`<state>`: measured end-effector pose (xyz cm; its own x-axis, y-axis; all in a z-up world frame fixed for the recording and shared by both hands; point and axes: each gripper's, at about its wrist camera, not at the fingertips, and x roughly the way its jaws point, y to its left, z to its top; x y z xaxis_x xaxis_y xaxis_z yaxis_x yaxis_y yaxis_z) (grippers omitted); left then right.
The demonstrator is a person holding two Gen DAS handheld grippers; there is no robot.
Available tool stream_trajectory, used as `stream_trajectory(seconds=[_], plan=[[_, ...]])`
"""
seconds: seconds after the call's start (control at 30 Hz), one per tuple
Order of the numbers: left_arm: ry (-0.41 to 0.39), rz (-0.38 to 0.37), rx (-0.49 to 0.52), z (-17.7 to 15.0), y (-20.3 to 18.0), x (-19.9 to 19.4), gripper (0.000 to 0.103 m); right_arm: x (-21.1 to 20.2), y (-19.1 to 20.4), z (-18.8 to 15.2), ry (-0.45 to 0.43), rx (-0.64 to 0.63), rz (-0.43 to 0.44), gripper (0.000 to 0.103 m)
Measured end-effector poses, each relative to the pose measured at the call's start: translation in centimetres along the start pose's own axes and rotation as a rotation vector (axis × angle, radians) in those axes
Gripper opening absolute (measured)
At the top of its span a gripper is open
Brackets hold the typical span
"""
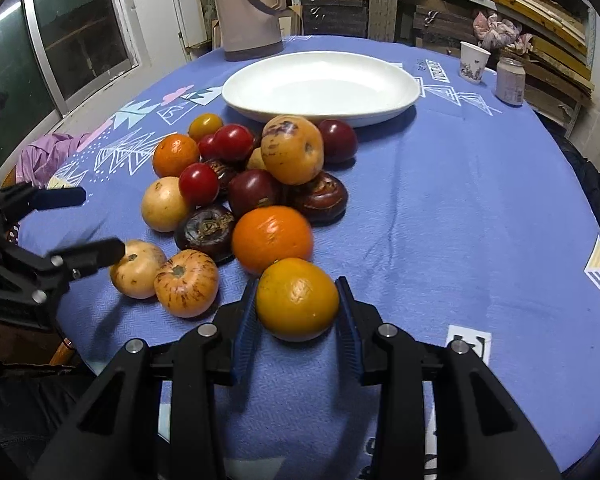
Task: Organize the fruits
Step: 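Grasp the small yellow-orange fruit with the right gripper, then grasp the pale round pear with the left gripper while the right gripper holds its fruit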
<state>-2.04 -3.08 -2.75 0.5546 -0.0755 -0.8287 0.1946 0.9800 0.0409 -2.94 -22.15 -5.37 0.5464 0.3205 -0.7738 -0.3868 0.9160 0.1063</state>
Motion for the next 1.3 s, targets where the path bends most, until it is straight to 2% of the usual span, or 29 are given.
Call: stream_trajectory(seconds=[0.13,0.23,0.33,0.4,0.47,0.57,0.67,0.87,1.03,1.13,1.17,1.23,1.27,1.3], plan=[[-0.017,-0.013,-0.008,-0.2,0.3,0.2,0.099,0.0,0.0,0.0,-0.001,0.001,0.004,0.037],[-0.035,-0.032,0.000,-0.3,0.3,0.3,0.088,0.0,0.1,0.0,-0.002,-0.002,0.006,0.037],[-0.054,-0.067,-0.006,-0.3,0.3,0.1,0.064,0.0,0.3,0.0,-0.003,-0.003,0.008,0.037],[-0.062,-0.078,0.004,-0.3,0.2,0.0,0.030,0.0,0.3,0.0,-0.003,-0.002,0.009,0.037],[-0.065,-0.066,0.023,-0.5,-0.1,0.1,0.015,0.0,0.3,0.0,-0.002,0.001,0.010,0.037],[-0.075,-0.062,0.043,-0.6,-0.4,0.3,0.004,-0.1,0.4,0.0,-0.005,0.001,0.008,0.037],[-0.081,-0.068,0.051,-0.7,-0.5,0.3,0.000,-0.2,0.4,-0.1,-0.008,0.000,0.008,0.037],[-0.087,-0.084,0.052,-0.6,-0.5,0.3,0.000,-0.1,0.3,-0.1,-0.007,0.003,0.016,0.037],[-0.114,-0.093,0.110,-0.7,-2.0,-0.2,0.001,0.4,0.5,-0.2,0.013,0.001,0.017,0.037],[-0.123,-0.050,0.130,-0.6,-2.6,0.0,0.007,0.6,0.7,-0.2,0.017,-0.004,0.017,0.037],[-0.123,-0.031,0.128,-0.6,-2.6,0.0,0.016,0.6,0.7,-0.1,0.017,-0.004,0.017,0.037],[-0.121,-0.036,0.109,-0.4,-2.2,-0.2,0.061,0.7,0.7,-0.2,0.017,0.001,0.022,0.037],[-0.090,-0.091,0.086,-0.2,-1.7,-0.2,0.098,0.6,0.7,-0.1,0.017,0.002,0.024,0.037],[-0.076,-0.144,0.057,-0.2,-1.1,-0.2,0.100,0.6,0.7,-0.2,0.014,0.001,0.025,0.037]])
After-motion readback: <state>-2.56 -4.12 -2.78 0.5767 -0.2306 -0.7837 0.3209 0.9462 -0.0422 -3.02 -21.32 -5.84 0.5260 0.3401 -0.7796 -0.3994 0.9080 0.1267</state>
